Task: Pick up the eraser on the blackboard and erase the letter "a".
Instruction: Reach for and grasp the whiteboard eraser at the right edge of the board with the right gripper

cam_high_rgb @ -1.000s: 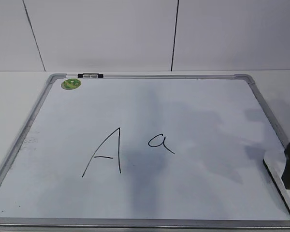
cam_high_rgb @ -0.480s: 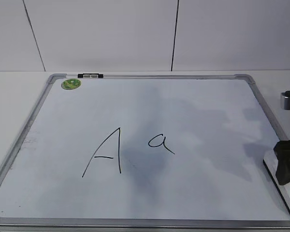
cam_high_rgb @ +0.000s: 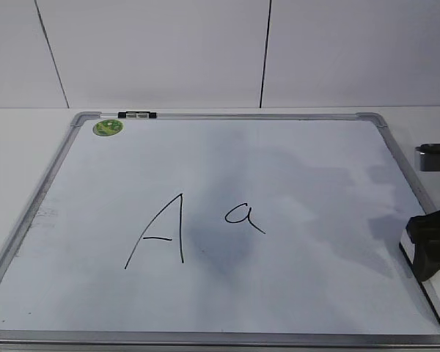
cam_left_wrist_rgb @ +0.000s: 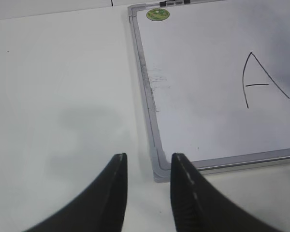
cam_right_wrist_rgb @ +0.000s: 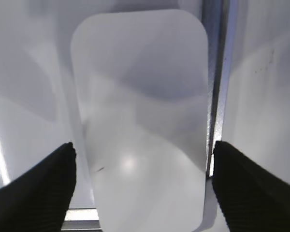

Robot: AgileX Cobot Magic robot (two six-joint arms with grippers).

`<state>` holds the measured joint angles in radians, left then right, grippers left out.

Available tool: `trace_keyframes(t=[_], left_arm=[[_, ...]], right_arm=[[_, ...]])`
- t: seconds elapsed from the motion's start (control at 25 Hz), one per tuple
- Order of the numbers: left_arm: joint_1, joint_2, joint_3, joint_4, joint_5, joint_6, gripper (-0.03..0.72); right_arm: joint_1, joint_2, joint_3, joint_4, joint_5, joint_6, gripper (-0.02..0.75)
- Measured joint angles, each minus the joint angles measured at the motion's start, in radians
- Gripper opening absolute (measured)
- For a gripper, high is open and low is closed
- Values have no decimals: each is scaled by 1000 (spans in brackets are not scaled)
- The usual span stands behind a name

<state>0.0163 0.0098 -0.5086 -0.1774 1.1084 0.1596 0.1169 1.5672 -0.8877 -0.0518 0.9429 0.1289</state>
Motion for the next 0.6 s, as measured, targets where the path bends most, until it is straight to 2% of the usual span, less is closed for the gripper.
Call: trace_keyframes(t=[0.6], left_arm=[[0,0,0,0,0,0,235]], right_arm=[[0,58,-1,-19,-13,23,669]])
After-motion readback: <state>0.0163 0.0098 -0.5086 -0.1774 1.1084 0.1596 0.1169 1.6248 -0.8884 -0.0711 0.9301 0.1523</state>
